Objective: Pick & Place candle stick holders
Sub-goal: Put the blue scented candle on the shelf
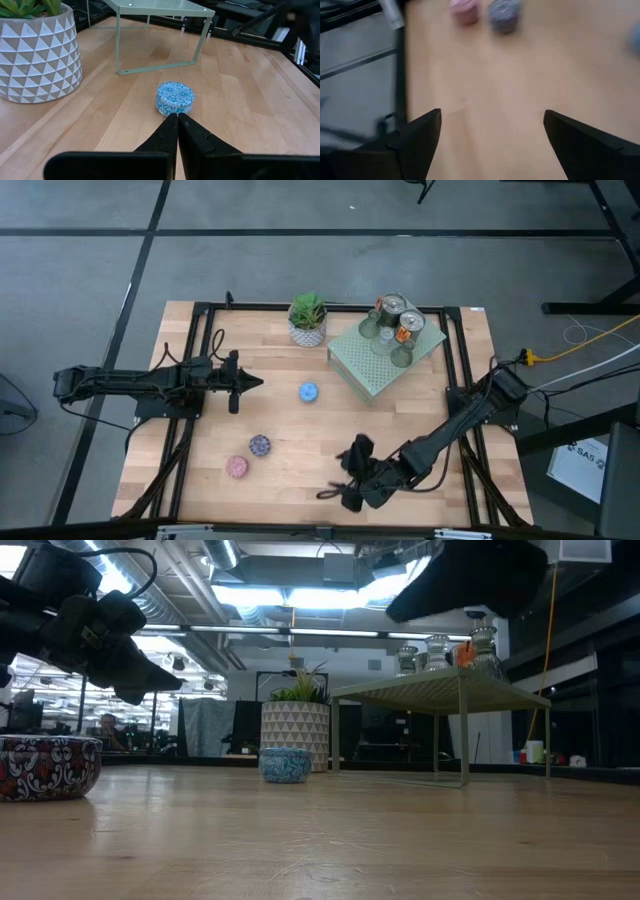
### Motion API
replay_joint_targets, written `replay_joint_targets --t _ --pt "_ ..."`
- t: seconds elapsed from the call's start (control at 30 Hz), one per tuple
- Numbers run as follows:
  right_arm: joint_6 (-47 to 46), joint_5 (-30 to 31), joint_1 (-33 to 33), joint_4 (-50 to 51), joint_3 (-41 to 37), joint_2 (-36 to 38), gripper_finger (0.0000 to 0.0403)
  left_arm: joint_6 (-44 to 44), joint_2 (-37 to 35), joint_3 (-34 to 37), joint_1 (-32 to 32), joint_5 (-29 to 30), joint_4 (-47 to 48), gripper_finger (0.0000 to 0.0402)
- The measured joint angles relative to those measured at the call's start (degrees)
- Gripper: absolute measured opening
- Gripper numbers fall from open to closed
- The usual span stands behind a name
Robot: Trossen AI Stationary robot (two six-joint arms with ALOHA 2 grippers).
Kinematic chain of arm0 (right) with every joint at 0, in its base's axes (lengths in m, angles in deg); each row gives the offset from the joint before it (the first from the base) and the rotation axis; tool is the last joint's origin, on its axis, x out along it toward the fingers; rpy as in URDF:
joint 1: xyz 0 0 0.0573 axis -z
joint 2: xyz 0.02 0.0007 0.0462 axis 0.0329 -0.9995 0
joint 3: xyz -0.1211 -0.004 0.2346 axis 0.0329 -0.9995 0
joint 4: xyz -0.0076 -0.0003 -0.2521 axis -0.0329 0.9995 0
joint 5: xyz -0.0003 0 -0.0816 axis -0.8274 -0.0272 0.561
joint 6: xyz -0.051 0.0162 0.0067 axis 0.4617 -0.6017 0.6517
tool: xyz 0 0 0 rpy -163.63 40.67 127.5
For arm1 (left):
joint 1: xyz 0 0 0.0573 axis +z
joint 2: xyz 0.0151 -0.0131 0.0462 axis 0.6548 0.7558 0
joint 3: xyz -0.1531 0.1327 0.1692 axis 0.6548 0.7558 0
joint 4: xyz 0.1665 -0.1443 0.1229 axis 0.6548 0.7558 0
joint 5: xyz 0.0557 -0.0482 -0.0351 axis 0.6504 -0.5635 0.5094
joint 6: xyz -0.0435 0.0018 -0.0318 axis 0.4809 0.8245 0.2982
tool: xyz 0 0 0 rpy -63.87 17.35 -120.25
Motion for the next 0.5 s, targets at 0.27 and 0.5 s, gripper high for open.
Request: replay_joint_targets --t 0.27,0.5 --pt "0.1 -0.4 -1.2 -7.8 0.0 -7.5 0.0353 0.0 0.0 0.0 0.0 0.0 0.0 0.0005" --pt "0.3 20.1 2.2 -8.4 0.0 -11.1 0.0353 0.0 0.0 0.0 0.0 0.0 0.0 0.0007"
